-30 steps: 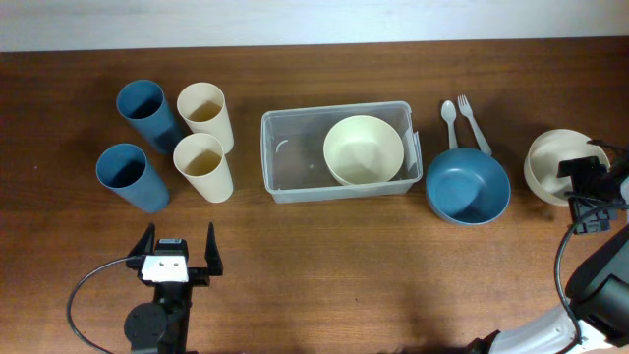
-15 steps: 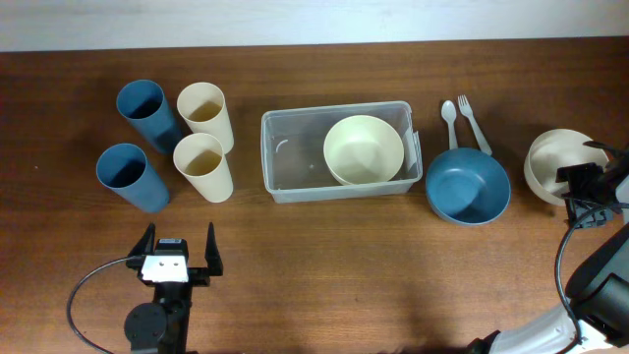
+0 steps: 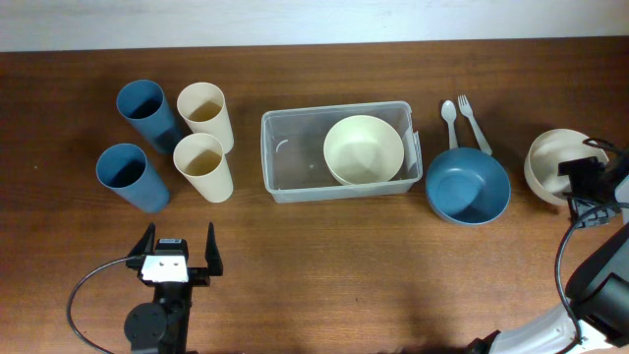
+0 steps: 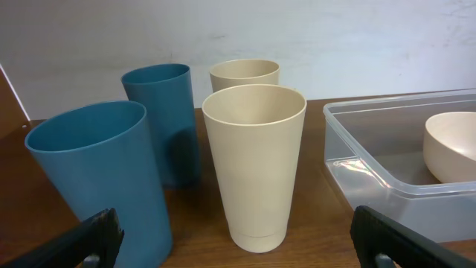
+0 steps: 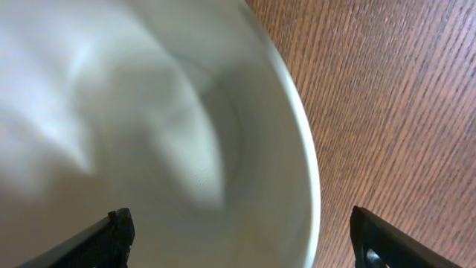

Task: Pack container
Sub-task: 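Grasp the back cream bowl's rim with the right gripper, then lift the cream bowl and carry it over the container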

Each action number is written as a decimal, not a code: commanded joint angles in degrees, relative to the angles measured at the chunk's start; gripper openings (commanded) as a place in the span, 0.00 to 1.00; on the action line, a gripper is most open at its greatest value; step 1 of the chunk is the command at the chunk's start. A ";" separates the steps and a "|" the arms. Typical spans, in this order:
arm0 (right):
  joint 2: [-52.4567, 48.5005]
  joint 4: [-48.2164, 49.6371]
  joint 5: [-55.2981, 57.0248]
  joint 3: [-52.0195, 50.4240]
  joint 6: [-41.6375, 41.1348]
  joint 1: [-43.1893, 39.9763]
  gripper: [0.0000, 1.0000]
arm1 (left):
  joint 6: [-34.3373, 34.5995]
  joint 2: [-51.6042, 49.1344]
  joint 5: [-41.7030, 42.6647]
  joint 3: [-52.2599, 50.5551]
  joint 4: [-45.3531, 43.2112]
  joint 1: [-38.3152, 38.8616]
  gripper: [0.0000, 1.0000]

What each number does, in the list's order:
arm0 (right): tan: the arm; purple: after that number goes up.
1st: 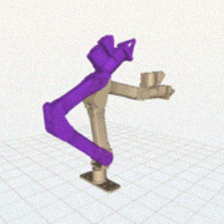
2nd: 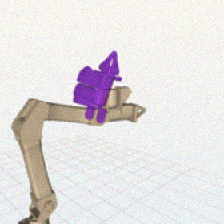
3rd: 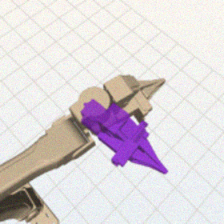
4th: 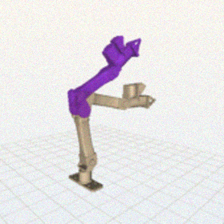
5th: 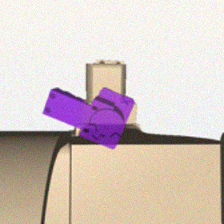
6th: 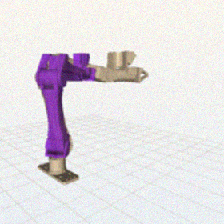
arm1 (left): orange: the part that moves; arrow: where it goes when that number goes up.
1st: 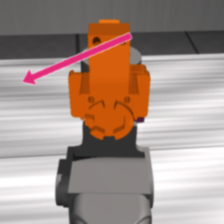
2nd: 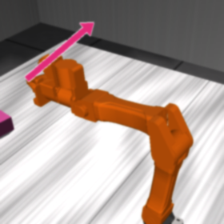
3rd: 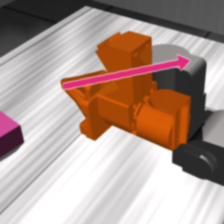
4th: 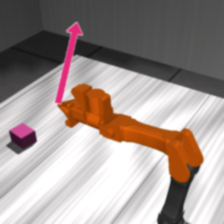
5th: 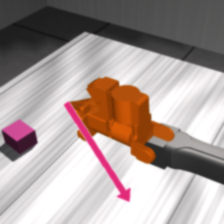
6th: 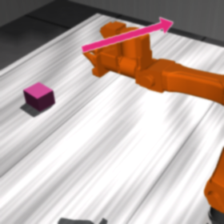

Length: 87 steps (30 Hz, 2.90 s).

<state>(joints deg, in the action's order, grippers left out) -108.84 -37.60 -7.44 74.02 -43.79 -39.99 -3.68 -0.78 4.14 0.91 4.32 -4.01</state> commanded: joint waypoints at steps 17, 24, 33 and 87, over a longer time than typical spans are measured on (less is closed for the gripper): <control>-1.27 1.44 0.07 -1.42 0.48 -0.17 0.19 | -0.92 0.48 0.61 -0.37 0.02 -0.17 1.00; -1.27 2.16 -1.49 -1.42 0.46 -0.17 0.04 | -0.92 0.48 0.61 -0.37 0.02 -0.17 1.00; -1.25 3.39 -4.20 -1.42 0.48 -0.22 0.04 | -0.92 0.48 0.61 -0.37 0.02 -0.17 1.00; 20.04 -14.25 -5.77 14.23 16.96 45.38 0.04 | -0.92 0.48 0.61 -0.37 0.02 -0.17 1.00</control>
<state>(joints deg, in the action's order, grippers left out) -86.46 -52.36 -18.41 87.18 -26.94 3.29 -3.68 -0.78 4.14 0.91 4.34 -3.99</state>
